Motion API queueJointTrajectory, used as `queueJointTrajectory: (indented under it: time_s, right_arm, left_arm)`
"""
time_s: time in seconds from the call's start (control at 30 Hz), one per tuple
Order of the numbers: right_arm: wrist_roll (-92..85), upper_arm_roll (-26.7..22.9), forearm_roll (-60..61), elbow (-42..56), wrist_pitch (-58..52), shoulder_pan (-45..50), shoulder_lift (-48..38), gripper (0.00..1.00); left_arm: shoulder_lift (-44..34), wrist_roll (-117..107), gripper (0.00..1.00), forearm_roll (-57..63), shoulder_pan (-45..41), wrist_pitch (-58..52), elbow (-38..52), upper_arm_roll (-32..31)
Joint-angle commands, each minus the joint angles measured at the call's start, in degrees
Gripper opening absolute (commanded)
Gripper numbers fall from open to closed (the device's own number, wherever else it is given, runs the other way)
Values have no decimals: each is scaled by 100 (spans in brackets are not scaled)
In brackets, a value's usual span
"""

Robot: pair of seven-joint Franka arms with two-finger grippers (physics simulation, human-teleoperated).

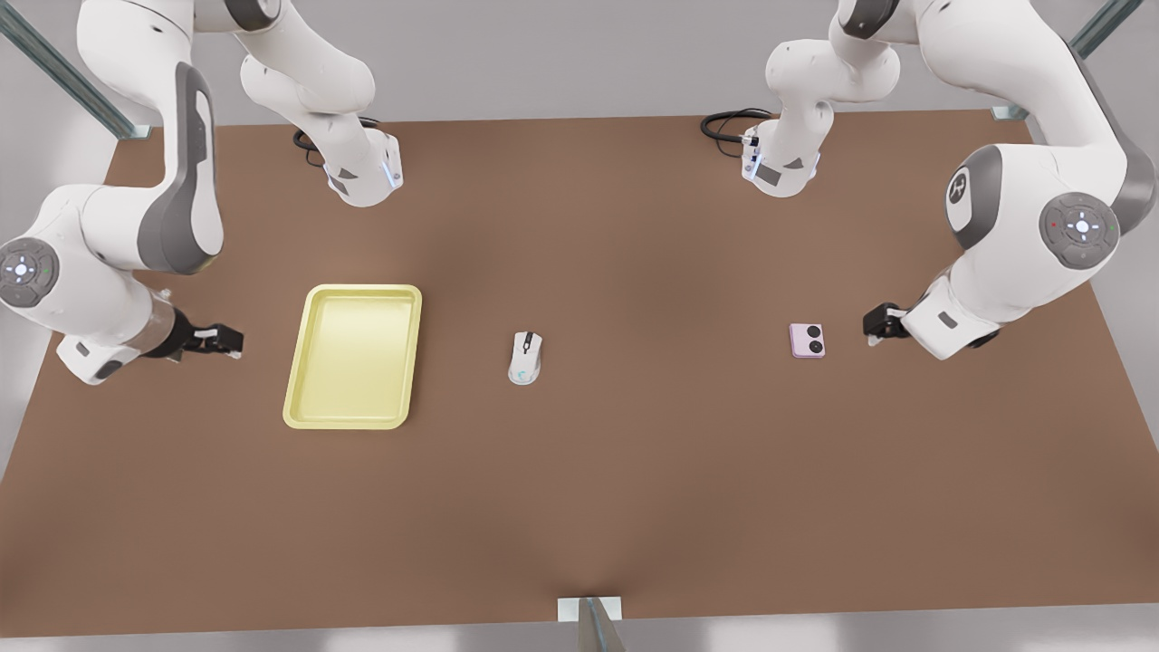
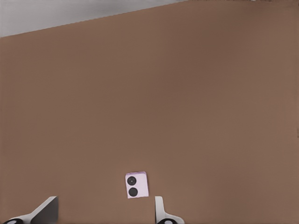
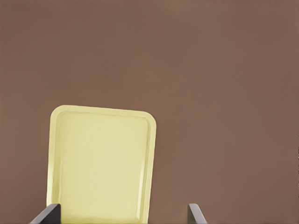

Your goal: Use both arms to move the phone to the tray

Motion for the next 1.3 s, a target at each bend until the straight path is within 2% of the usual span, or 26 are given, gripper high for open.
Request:
queueJointTrajectory:
  time_s: [0.0,0.07,0.17,0.23,0.27,0.3,0.4,0.5,0.87,1.27]
  right_arm:
    - [-275,1,-20,0,445,14,0,100]
    - [-240,27,-20,-44,428,49,-9,100]
    - [-249,27,-20,-97,454,66,-27,100]
    - [-249,27,-20,-317,727,84,-79,100]
    - [-275,36,-20,-308,656,75,-79,100]
    - [-284,27,-239,175,199,119,316,100]
    - [-389,71,-451,624,-3,66,360,100]
    - [-381,53,-363,668,58,49,351,100]
    - [-442,45,-442,641,-38,22,342,100]
    - [-486,53,-442,676,-65,-74,351,100]
  left_arm:
    - [1,124,100,-11,0,160,3,0]
    - [63,115,100,-19,0,222,-59,-9]
    - [11,124,100,-239,-9,774,-901,-26]
    - [-762,106,100,-494,-17,2820,-3079,-26]
    - [-825,80,100,-512,-18,3252,-3494,-26]
    - [-825,80,100,-529,-18,3562,-3829,-26]
    - [-737,80,100,-529,-18,4659,-4716,79]
    - [-596,80,100,-547,-18,5433,-5376,246]
    - [159,185,100,-617,-26,6611,-6281,396]
    - [133,308,100,-767,-26,6735,-6756,501]
